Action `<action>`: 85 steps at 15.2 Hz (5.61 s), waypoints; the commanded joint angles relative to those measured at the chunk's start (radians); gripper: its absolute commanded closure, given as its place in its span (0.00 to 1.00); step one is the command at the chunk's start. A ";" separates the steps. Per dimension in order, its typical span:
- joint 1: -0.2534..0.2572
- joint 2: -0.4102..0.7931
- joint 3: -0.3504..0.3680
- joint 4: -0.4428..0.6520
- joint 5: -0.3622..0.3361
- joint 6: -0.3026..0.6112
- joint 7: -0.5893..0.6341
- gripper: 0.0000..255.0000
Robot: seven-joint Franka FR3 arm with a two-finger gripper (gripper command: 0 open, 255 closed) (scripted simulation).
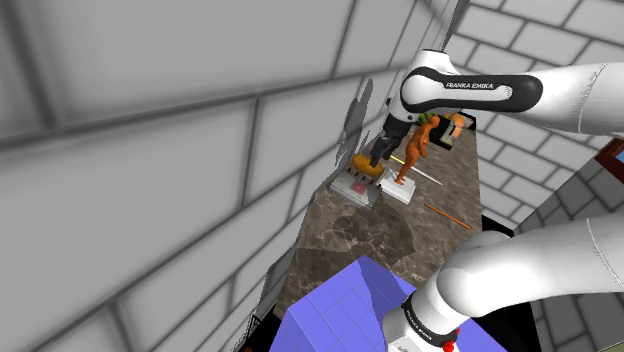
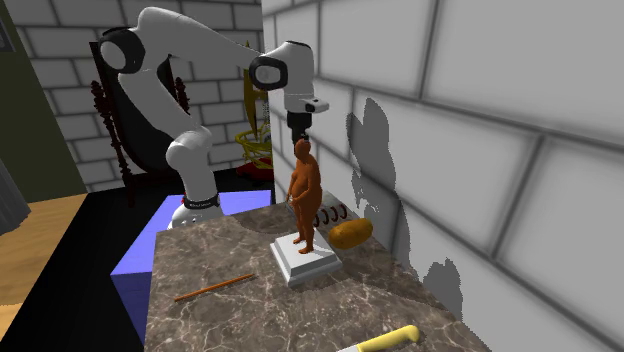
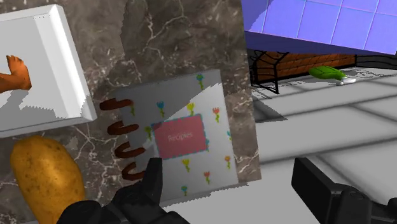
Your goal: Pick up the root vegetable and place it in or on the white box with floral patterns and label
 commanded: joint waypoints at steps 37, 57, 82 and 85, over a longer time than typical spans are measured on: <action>-0.090 0.836 -0.182 0.476 0.331 0.384 -0.643 1.00; -0.073 0.755 -0.204 0.539 0.277 0.248 -0.607 1.00; 0.055 0.233 -0.088 0.131 0.014 0.177 -0.237 1.00; 0.055 0.248 -0.091 0.103 0.016 0.219 -0.239 1.00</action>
